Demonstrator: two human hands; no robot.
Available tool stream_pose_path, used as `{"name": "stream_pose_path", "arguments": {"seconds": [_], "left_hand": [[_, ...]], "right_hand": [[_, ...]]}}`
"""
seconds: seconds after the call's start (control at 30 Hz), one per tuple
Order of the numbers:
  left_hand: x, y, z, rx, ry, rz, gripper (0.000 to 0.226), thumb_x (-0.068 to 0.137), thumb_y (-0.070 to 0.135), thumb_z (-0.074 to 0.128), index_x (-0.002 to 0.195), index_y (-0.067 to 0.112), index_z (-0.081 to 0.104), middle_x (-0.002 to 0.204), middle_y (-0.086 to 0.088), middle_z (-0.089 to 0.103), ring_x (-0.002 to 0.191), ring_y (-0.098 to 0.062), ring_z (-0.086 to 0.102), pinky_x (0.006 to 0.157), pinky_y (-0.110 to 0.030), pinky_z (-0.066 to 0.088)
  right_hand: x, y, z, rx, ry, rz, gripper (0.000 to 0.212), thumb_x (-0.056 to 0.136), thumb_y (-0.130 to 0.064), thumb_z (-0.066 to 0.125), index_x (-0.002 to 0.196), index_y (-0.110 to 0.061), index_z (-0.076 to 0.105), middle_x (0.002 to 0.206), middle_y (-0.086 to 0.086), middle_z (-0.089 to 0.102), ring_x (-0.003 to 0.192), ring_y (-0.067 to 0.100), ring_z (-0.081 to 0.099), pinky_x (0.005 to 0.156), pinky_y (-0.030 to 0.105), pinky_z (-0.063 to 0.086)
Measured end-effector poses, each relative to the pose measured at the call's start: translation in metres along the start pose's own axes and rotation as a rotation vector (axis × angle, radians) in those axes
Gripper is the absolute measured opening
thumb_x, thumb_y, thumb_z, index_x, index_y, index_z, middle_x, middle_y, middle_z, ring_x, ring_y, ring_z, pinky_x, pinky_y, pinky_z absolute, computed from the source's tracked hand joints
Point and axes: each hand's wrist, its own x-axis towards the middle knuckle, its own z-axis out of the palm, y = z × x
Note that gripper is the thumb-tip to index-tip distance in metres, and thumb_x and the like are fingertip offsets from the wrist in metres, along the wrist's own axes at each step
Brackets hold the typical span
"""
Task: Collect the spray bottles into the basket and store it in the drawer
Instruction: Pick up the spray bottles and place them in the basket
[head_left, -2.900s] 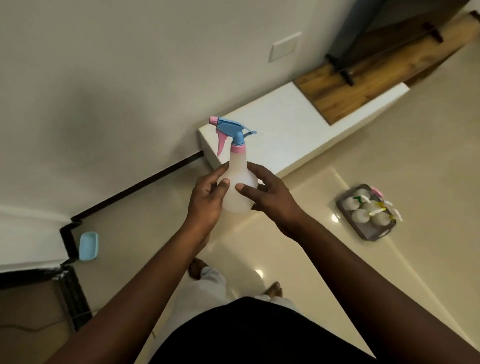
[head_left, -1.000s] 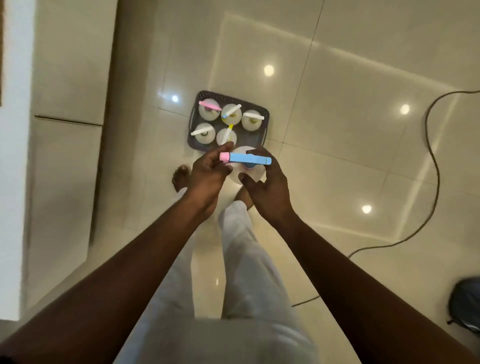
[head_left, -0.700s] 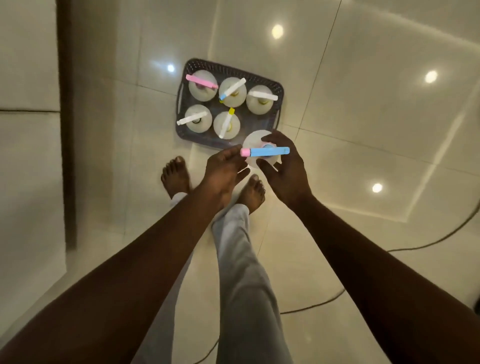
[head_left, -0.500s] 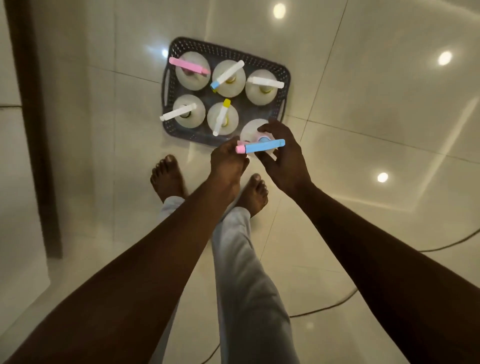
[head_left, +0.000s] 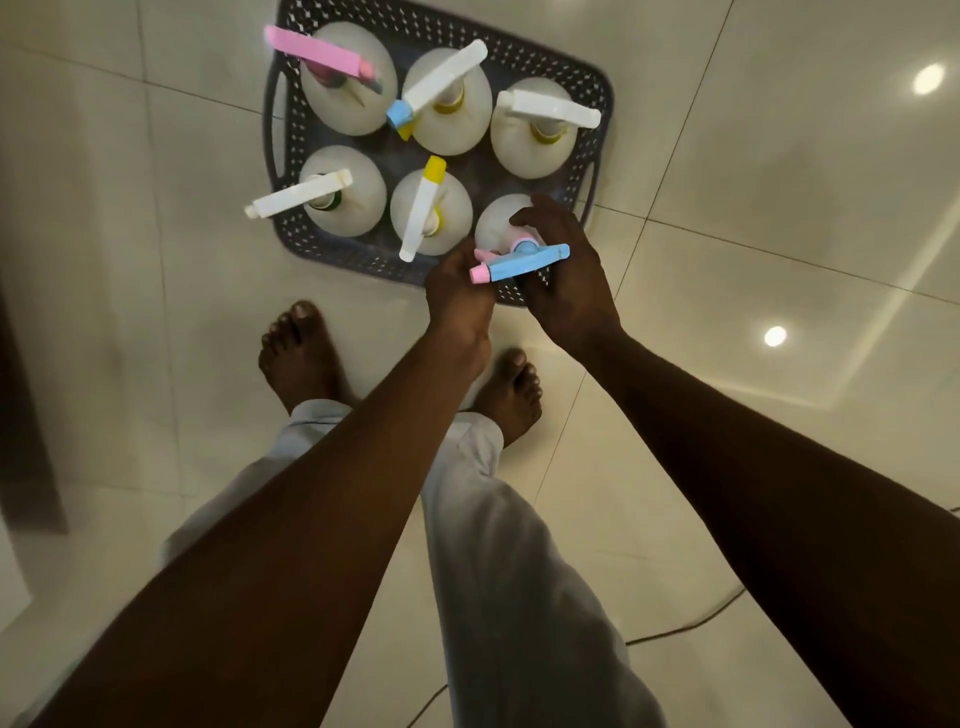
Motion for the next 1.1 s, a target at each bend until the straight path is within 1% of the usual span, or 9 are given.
{"name": "stream_pose_path", "arguments": {"seconds": [0.13,0.37,0.5,0.6,0.67,0.73,0.9,1.0,1.1], "left_hand": [[0.007,-0.001,0.003,-0.057,0.026,-0.033,0.028,0.106,0.013,0.053,0.081,0.017,0.065,0.1,-0.015,0.066,0.103,-0.03,0.061,0.113,-0.054,0.047],[-0.002,0.002,-0.005,-0.052,0.016,-0.039,0.022,0.092,0.022,0.064,0.077,0.021,0.08,0.094,-0.008,0.072,0.102,-0.026,0.063,0.107,-0.048,0.051],[-0.021,0.0,-0.052,0.147,0.103,-0.065,0.031,0.097,0.002,0.059,0.126,0.004,0.069,0.11,-0.008,0.07,0.106,-0.024,0.064,0.104,-0.041,0.053],[-0.027,0.015,-0.108,0.343,0.282,0.0,0.025,0.089,0.005,0.062,0.108,0.013,0.077,0.105,-0.006,0.077,0.1,-0.026,0.073,0.096,-0.042,0.058],[-0.016,0.036,-0.138,0.228,0.449,0.065,0.024,0.087,-0.003,0.057,0.099,0.004,0.076,0.096,-0.024,0.074,0.083,-0.035,0.068,0.085,-0.045,0.056],[0.003,0.064,-0.167,0.217,0.506,0.13,0.027,0.089,-0.006,0.052,0.107,-0.004,0.073,0.087,-0.026,0.068,0.079,-0.032,0.062,0.078,-0.043,0.055],[0.056,0.138,-0.204,0.382,0.349,0.239,0.033,0.099,0.005,0.054,0.129,0.007,0.066,0.093,-0.001,0.065,0.081,-0.014,0.062,0.08,-0.03,0.055],[0.08,0.162,-0.192,0.463,0.161,0.261,0.03,0.102,0.012,0.057,0.13,0.012,0.067,0.096,0.002,0.067,0.083,-0.013,0.062,0.079,-0.026,0.054],[0.092,0.171,-0.18,0.561,0.067,0.288,0.023,0.102,0.012,0.056,0.118,0.01,0.073,0.093,0.001,0.071,0.084,-0.016,0.067,0.082,-0.03,0.057]], "right_hand": [[0.005,0.004,0.001,-0.018,0.014,-0.004,0.046,0.096,-0.009,0.072,0.137,0.006,0.059,0.151,0.025,0.054,0.144,0.04,0.049,0.122,0.042,0.039],[-0.002,0.001,-0.009,-0.012,0.015,0.017,0.053,0.095,-0.005,0.072,0.144,0.003,0.056,0.155,0.023,0.051,0.147,0.038,0.046,0.123,0.045,0.039],[-0.023,-0.005,-0.02,0.081,0.146,0.172,0.062,0.087,0.005,0.065,0.146,-0.008,0.054,0.15,0.011,0.055,0.14,0.026,0.052,0.115,0.045,0.049],[-0.028,-0.012,-0.03,0.192,0.324,0.382,0.056,0.09,0.007,0.06,0.142,-0.013,0.059,0.143,0.004,0.06,0.131,0.019,0.057,0.101,0.032,0.057],[-0.021,-0.012,-0.039,0.265,0.376,0.497,0.047,0.094,-0.001,0.064,0.139,-0.016,0.062,0.139,0.0,0.064,0.127,0.017,0.061,0.091,0.012,0.054],[-0.01,-0.011,-0.047,0.303,0.366,0.548,0.041,0.096,-0.01,0.068,0.137,-0.014,0.064,0.135,0.0,0.068,0.122,0.017,0.066,0.093,0.011,0.053],[0.022,-0.007,-0.057,0.47,0.287,0.694,0.028,0.1,-0.018,0.068,0.127,-0.011,0.069,0.122,0.01,0.073,0.113,0.027,0.069,0.103,0.048,0.058],[0.033,-0.007,-0.055,0.59,0.293,0.746,0.009,0.1,-0.014,0.065,0.101,-0.018,0.073,0.1,0.007,0.076,0.096,0.024,0.072,0.095,0.045,0.062],[0.036,-0.004,-0.046,0.633,0.312,0.75,0.023,0.098,-0.003,0.063,0.087,-0.02,0.075,0.083,0.001,0.076,0.083,0.019,0.071,0.084,0.035,0.064]]}}
